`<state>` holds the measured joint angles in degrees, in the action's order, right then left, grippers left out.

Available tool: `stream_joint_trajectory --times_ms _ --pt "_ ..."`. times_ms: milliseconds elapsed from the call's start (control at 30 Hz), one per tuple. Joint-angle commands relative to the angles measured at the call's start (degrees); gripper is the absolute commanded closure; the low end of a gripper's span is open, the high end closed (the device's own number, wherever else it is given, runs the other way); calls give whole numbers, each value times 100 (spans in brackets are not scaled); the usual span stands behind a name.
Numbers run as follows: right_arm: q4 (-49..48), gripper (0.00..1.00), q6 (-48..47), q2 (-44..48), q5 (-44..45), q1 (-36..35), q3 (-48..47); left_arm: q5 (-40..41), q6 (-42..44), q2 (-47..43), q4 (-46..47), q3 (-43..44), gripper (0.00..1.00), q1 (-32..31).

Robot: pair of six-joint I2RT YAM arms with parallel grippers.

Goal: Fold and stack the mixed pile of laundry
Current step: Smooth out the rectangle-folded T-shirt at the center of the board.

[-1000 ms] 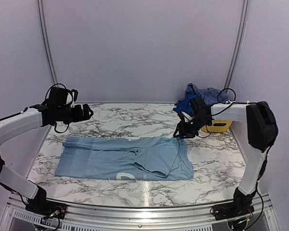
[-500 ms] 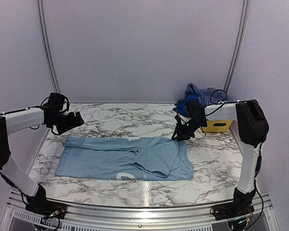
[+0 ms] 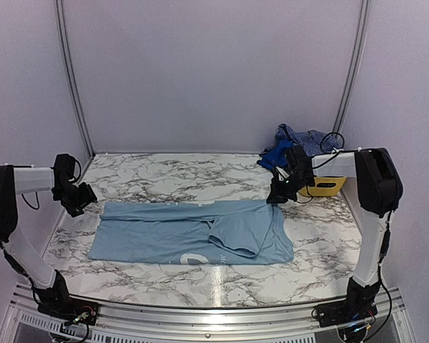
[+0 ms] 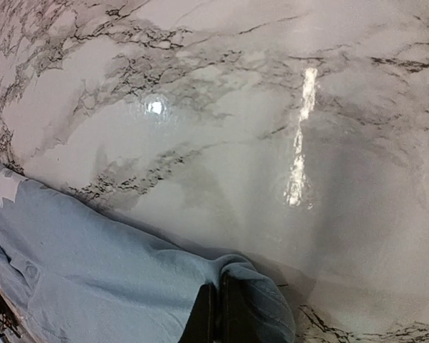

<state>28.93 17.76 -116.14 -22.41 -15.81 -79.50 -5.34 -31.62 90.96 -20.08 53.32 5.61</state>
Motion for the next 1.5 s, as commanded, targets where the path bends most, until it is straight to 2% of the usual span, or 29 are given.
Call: stream_joint_trajectory --times_ms 0,133,233,300,433,567,667,967,1100,1200,1467 --pt "-164 100 34 72 19 34 -31 -597 50 17 -21 -209 39 12" --pt "29 98 -83 22 -8 34 -150 -1044 444 -88 188 -132 53 -178" --pt "257 78 -147 175 39 34 -227 -1123 771 -73 135 85 59 -485" --pt "399 68 -177 393 163 28 -223 -1187 1029 27 12 233 62 -730" --pt "596 62 -265 893 311 -91 -181 -1005 1434 195 -182 483 64 -1320" --pt "483 61 -468 1096 203 -620 -292 -793 1307 348 -229 517 69 -1404" --pt "285 61 -718 902 67 -1208 -646 -592 1021 371 -249 476 73 -1323" --pt "780 61 -1752 -823 36 -2605 -2737 -889 634 536 -225 679 73 -949" --pt "1092 62 -2068 -1413 206 -2953 -3345 -1038 567 602 -221 732 73 -912" --pt "1190 58 -2171 -1625 455 -3095 -3514 -1083 567 662 -217 740 73 -912" --pt "1426 56 -2339 -2047 676 -3141 -3817 -1118 601 766 -212 682 72 -912"
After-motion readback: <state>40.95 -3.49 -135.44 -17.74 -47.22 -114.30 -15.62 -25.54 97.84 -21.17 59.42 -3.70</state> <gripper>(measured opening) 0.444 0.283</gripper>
